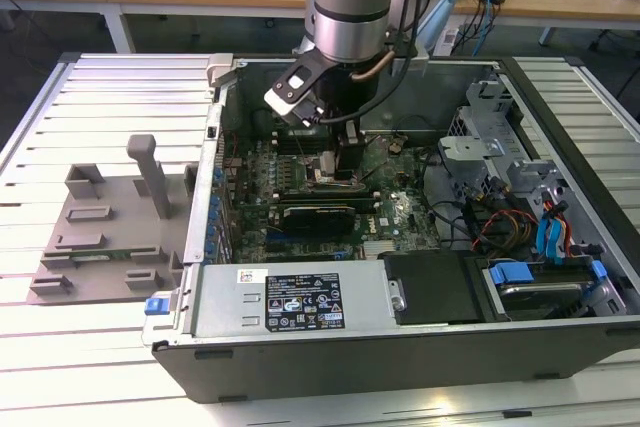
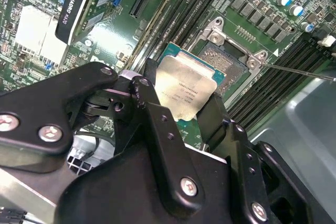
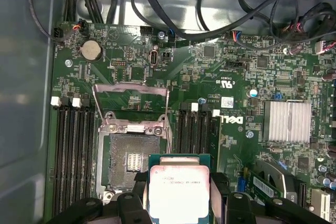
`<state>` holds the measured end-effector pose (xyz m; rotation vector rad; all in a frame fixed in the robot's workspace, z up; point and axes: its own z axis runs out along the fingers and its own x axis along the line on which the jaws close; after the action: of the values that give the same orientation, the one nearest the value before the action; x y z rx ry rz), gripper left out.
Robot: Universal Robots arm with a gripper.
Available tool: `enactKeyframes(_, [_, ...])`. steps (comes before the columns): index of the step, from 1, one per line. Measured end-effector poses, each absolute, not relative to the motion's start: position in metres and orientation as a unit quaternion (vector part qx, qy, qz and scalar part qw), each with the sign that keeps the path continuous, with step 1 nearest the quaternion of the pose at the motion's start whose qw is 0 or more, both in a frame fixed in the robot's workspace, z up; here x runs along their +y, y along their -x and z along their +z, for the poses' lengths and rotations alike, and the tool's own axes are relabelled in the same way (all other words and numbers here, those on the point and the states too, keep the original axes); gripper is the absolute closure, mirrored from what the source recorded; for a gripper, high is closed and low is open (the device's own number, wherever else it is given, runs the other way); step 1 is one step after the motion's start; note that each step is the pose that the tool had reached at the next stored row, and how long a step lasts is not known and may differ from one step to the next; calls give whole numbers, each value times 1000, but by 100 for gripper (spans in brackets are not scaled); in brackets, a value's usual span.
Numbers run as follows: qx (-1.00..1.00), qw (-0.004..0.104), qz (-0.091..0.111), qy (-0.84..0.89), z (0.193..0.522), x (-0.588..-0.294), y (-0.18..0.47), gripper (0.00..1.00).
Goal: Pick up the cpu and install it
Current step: 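Place the cpu into insertion slot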
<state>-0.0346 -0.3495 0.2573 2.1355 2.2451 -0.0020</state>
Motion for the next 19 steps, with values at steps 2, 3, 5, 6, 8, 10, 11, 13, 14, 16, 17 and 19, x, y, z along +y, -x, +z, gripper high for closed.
enactKeyframes(2, [724,22,-1,-689,257,-350,35,45])
enactKeyframes(3, [724,22,-1,-689,256,-350,35,45])
enactKeyframes(5, [724,22,-1,-689,255,-350,35,45])
enactKeyframes(6, [724,22,-1,-689,255,-350,35,45])
enactKeyframes(8, [724,22,-1,-689,254,-350,35,45])
enactKeyframes(10, [724,22,-1,-689,253,-350,35,45])
enactKeyframes(11, [724,22,-1,-689,253,-350,35,45])
enactKeyframes(13, [724,22,-1,-689,252,-350,35,45])
enactKeyframes(14, [724,22,-1,-689,251,-350,35,45])
enactKeyframes(16, [724,22,-1,-689,251,-350,35,45])
enactKeyframes(17, [724,22,-1,-689,251,-350,35,45])
enactKeyframes(19, [724,22,-1,-689,250,-349,35,45])
